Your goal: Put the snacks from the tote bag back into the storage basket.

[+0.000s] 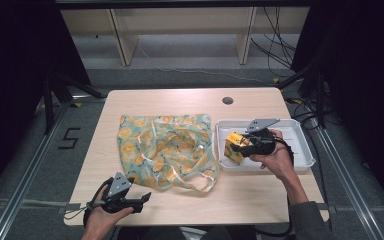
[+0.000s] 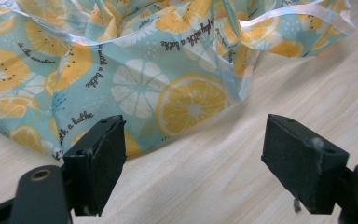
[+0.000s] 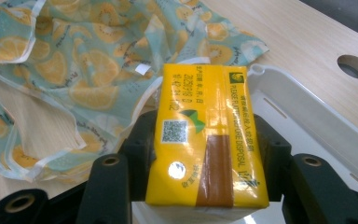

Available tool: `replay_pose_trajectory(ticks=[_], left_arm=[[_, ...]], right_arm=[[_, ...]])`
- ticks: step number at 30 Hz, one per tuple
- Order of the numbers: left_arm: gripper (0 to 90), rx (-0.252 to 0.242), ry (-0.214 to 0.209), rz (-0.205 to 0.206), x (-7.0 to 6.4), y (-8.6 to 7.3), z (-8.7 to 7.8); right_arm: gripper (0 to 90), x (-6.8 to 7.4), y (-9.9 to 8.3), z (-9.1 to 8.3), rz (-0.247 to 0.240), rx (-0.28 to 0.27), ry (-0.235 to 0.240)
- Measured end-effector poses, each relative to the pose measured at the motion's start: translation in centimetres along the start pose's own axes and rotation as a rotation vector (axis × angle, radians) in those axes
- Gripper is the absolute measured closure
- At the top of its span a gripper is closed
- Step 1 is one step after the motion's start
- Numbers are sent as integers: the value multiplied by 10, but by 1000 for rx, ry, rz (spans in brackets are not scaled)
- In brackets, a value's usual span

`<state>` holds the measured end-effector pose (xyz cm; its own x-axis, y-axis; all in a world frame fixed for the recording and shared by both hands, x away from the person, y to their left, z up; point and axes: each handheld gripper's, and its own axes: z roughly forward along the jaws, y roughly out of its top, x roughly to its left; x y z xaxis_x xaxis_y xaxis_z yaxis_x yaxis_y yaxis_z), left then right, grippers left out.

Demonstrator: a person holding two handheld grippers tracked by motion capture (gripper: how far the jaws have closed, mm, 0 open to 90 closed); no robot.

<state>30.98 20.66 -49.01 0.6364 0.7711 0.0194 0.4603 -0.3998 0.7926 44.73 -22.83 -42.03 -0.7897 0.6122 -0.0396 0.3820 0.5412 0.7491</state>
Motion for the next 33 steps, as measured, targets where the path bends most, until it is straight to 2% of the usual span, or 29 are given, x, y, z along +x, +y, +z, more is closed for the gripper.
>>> replay_pose_trajectory(ticks=[1, 2, 3, 4, 6, 7, 8, 10, 11, 13, 14, 15, 16, 17, 21, 22, 24, 26, 28, 31, 32, 33], left_arm=[[211, -18, 0, -23, -2, 0, 2], [211, -19, 1, -20, -2, 0, 2], [211, 8, -1, 12, 0, 0, 0], [211, 3, -4, -11, -1, -1, 0], [211, -31, -10, -45, -3, 0, 3], [211, -9, -6, -18, -1, 0, 1], [211, -24, -6, -32, -3, 0, 2], [211, -13, -10, -1, -1, 0, 1], [210, -32, -9, -23, -3, 0, 3], [211, -1, -10, 11, 0, 1, 1], [210, -1, -5, 13, -1, 1, 1], [211, -23, -5, -13, -3, 0, 2], [210, -27, -10, -18, -3, 0, 3], [210, -7, -10, 9, -1, 1, 1], [210, -5, -10, 7, -1, 1, 1], [210, -25, -9, -15, -2, 1, 3], [210, 0, -11, 13, 0, 2, 1], [210, -5, -14, -11, -2, 0, 2], [210, -4, -12, 13, 0, 1, 1], [210, 5, -10, 18, 0, 2, 2], [210, -18, -10, 3, -1, 1, 3], [210, -3, -14, 18, 0, 1, 2]], right_arm=[[521, 0, -1, 1, -3, 0, 2], [521, 0, -2, 1, 2, 8, 2], [521, -2, -2, 1, -14, 8, 10], [521, -1, -3, 1, -4, 13, 6], [521, -1, -4, 2, -19, 17, 9], [521, -2, -5, 2, -19, 22, 11], [521, -3, -6, 2, -35, 14, 12], [521, -4, -7, 4, -38, 5, 26], [521, -4, -7, 4, -35, 5, 28], [521, -2, -8, 3, -21, 15, 30], [521, -2, -9, 4, -26, 10, 27], [521, -2, -10, 4, -20, 17, 36], [521, -3, -10, 4, -17, 29, 38], [521, -2, -11, 5, -16, 21, 34], [520, -3, -12, 7, -27, 31, 51], [520, -2, -12, 9, -28, 22, 53], [519, -2, -14, 10, -26, 26, 51], [519, -3, -15, 10, -20, 20, 60], [519, -3, -15, 10, -31, 19, 50], [517, -4, -15, 9, -49, 26, 66], [516, -3, -16, 10, -32, 17, 62], [516, -4, -16, 10, -38, 15, 69]])
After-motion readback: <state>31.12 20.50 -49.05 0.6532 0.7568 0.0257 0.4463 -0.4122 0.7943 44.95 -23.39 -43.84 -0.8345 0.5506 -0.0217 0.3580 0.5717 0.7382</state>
